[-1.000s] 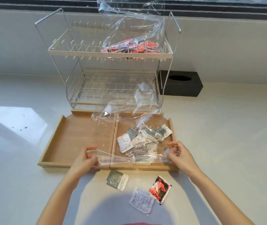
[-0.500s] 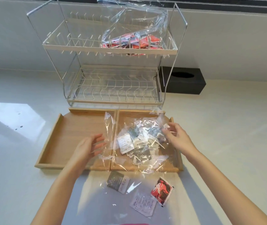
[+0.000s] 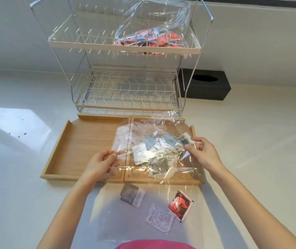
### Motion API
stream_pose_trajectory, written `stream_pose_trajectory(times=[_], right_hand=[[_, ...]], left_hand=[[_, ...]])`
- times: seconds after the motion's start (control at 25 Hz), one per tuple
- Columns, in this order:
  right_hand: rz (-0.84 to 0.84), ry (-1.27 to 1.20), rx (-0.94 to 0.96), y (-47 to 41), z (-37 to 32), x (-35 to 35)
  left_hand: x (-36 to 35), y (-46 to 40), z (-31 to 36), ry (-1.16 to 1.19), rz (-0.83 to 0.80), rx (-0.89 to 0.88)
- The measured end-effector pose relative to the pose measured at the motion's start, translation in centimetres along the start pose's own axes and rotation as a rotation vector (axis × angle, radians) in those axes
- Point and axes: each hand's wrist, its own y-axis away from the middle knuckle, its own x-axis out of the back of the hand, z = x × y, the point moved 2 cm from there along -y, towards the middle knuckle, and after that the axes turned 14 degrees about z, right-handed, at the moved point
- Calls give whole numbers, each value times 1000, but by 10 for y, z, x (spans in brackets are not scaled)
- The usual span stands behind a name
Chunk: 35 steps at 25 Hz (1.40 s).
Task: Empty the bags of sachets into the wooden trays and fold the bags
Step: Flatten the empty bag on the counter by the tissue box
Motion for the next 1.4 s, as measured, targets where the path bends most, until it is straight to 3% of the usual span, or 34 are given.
stream_pose_trajectory(times=[0.08,0.28,0.48,0.6,0.8,0.96,1.16,1.4], right_hand=[[-11,-132,-31,1,-6,4],[-251,-223,-74,16,0,5],[-18,-330,-19,13,-4,17],[-4,-370,66,12,-13,25],[1,-300,229,13,-25,42],[126,-166,367,14,-36,67],[369,-67,515,7,-53,119],[497,-147,506,-18,-58,169]], left_hand=[[2,2,9,112,63,-43],[4,5,18,244,162,-55],[9,8,22,152,-26,-168],[13,13,33,0,-93,-332],[17,25,60,-187,37,-605],[15,38,83,-274,178,-755],[-6,54,119,-172,248,-788],[-56,68,154,-24,50,-717]])
